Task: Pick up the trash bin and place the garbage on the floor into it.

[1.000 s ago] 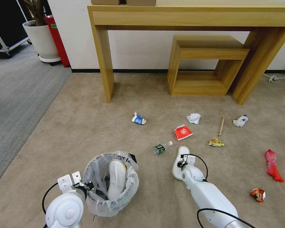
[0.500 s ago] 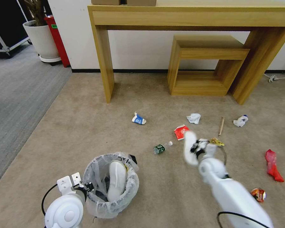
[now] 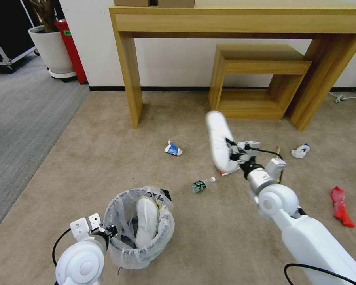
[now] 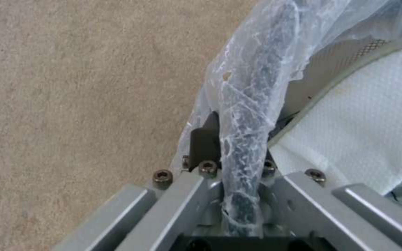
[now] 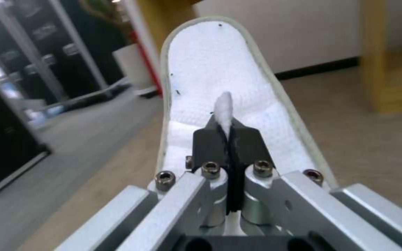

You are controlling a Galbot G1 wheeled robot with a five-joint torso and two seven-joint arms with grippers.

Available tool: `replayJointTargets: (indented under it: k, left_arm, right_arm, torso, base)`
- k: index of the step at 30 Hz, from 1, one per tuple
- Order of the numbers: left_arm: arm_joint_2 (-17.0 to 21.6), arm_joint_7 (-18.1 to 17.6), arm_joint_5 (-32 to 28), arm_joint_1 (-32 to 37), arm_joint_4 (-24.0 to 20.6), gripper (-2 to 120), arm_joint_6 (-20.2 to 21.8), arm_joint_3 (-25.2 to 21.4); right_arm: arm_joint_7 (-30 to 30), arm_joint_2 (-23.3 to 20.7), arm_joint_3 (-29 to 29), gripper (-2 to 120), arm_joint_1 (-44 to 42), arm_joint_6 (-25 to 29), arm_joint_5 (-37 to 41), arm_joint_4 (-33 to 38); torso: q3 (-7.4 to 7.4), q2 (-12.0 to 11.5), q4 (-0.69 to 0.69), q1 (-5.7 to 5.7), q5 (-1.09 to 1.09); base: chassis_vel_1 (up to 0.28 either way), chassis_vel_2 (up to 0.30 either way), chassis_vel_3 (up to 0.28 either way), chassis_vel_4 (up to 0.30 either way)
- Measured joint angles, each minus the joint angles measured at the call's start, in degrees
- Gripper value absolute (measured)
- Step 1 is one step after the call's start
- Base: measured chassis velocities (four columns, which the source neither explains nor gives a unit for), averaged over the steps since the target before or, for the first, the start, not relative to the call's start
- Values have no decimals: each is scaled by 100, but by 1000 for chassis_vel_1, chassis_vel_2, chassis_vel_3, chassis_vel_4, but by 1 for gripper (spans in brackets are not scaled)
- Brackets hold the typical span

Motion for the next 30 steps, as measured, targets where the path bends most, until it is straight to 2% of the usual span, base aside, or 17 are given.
replayJointTargets:
  k: [2,4,10,15,22,30]
  left_arm:
    - [-63,6,42,-16,25,0,8,9]
    - [-80,14,48,-33,37,0,8,9]
    - [-110,3,-65,-279,203,0,-35,-6]
    - [-96,-127,-251,-462,254,0,-36,-2]
    - [-79,-410,-580,-721,143,0,10,9]
    - [79,-569,-811,-594,-87,0,57,-80]
  right_arm:
    - [-78,-35,-351,0,72,25,65,173]
    - [-146,-53,-456,0,97,57,93,224]
    - [-697,-225,-1430,0,397,483,163,430]
    - [-830,-249,-1861,0,463,562,79,459]
    - [-969,-15,-2510,0,516,751,-150,147]
    - [-1104,420,-2853,0,868,1010,-148,-271]
  torso:
    - [0,0,1,0,0]
    - [0,0,0,0,0]
    - [0,0,0,0,0]
    - [0,0,0,0,-1]
    - [1,0,-1,0,0]
    - [1,0,0,0,0]
  base:
    - [0,0,0,0]
    - [0,0,0,0]
    - [0,0,0,0]
    - [0,0,0,0]
    - [0,0,0,0]
    - [0,0,0,0]
